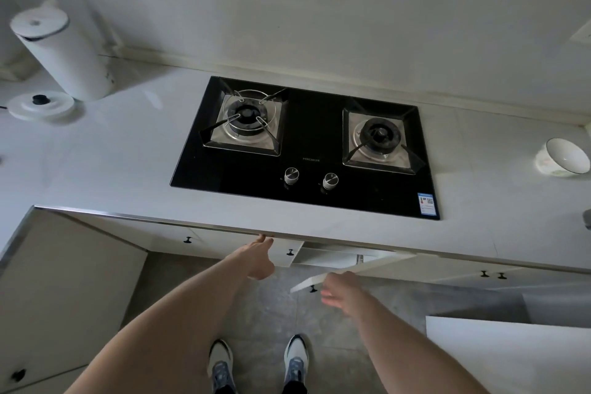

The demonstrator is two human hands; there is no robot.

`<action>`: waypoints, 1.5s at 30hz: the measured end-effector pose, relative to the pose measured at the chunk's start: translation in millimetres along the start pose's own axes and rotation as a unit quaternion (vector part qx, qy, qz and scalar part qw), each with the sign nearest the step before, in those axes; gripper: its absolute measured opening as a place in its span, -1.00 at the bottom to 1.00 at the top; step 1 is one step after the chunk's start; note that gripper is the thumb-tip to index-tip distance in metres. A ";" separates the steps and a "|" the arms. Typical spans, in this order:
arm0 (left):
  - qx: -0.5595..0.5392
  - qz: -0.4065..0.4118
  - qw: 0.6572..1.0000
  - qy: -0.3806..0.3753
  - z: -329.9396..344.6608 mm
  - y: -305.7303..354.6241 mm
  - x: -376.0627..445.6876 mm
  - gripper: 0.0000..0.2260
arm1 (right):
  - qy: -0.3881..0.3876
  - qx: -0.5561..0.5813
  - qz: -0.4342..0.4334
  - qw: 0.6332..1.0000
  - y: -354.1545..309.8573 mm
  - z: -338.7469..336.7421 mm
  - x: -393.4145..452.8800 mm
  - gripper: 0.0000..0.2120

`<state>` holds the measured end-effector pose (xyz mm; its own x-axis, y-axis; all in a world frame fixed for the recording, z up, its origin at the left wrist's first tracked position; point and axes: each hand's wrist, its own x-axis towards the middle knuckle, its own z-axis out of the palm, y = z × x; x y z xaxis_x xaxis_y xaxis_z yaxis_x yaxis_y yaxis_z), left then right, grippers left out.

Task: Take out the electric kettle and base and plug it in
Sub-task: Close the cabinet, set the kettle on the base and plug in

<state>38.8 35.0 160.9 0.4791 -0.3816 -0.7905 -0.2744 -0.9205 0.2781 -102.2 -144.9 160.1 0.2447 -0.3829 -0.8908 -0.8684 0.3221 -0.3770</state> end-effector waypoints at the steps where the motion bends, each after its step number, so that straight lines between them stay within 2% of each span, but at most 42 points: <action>1: 0.002 0.005 1.000 0.008 -1.4 -5.2 -4.0 -0.30 | -0.004 0.036 0.010 0.999 -4.0 1.8 -2.9 -0.81; 3: -0.005 0.007 0.999 0.035 -4.0 -14.6 -12.9 -0.34 | -0.002 0.055 0.003 0.998 -12.1 6.2 -2.7 -0.89; 6: -0.022 0.000 0.997 0.070 -7.2 -27.9 -26.7 -0.36 | 0.016 0.068 -0.022 0.997 -23.8 11.9 7.0 -0.91; 15: -0.075 -0.016 0.987 0.139 -16.7 -56.9 -52.4 -0.40 | 0.010 0.086 -0.023 0.996 -49.8 19.9 27.1 -0.86; 20: -0.092 -0.014 0.983 0.155 -20.6 -61.4 -62.1 -0.41 | -0.003 0.099 -0.002 0.995 -61.6 25.6 29.5 -0.85; 25: -0.102 -0.011 0.981 0.164 -21.5 -65.6 -68.7 -0.43 | 0.009 0.180 0.006 0.984 -62.2 33.1 39.0 -0.84; 28: -0.105 -0.013 0.981 0.164 -21.8 -71.5 -70.5 -0.43 | 0.001 0.172 0.001 0.985 -61.3 35.7 38.7 -0.85; 31: -0.096 -0.014 0.982 0.164 -27.1 -82.6 -72.6 -0.44 | -0.021 0.069 0.003 0.997 -62.3 36.6 28.4 -0.89; 33: -0.094 -0.013 0.982 0.166 -33.6 -91.7 -76.1 -0.43 | -0.034 -0.106 0.004 0.994 -66.5 39.3 10.5 -0.86; 35: -0.090 -0.010 0.982 0.164 -41.5 -105.0 -83.9 -0.43 | -0.024 -0.309 -0.028 0.950 -70.3 50.1 -2.6 -0.73; 37: -0.089 -0.006 0.981 0.169 -51.2 -123.3 -93.2 -0.43 | -0.030 -0.421 -0.087 0.902 -76.6 70.4 -10.9 -0.57; 41: -0.085 -0.012 0.977 0.197 -77.4 -180.8 -118.5 -0.43 | -0.054 -0.458 -0.210 0.862 -100.5 139.0 -41.8 -0.42; 45: -0.093 -0.029 0.965 0.245 -104.3 -246.3 -149.9 -0.43 | -0.080 -0.467 -0.318 0.821 -134.4 219.8 -101.2 -0.42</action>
<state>121.6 310.2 267.9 0.8382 -0.2812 -0.4672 -0.1030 -0.9230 0.3707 84.6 40.9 245.2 0.7654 -0.0730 -0.6394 -0.4765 -0.7320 -0.4869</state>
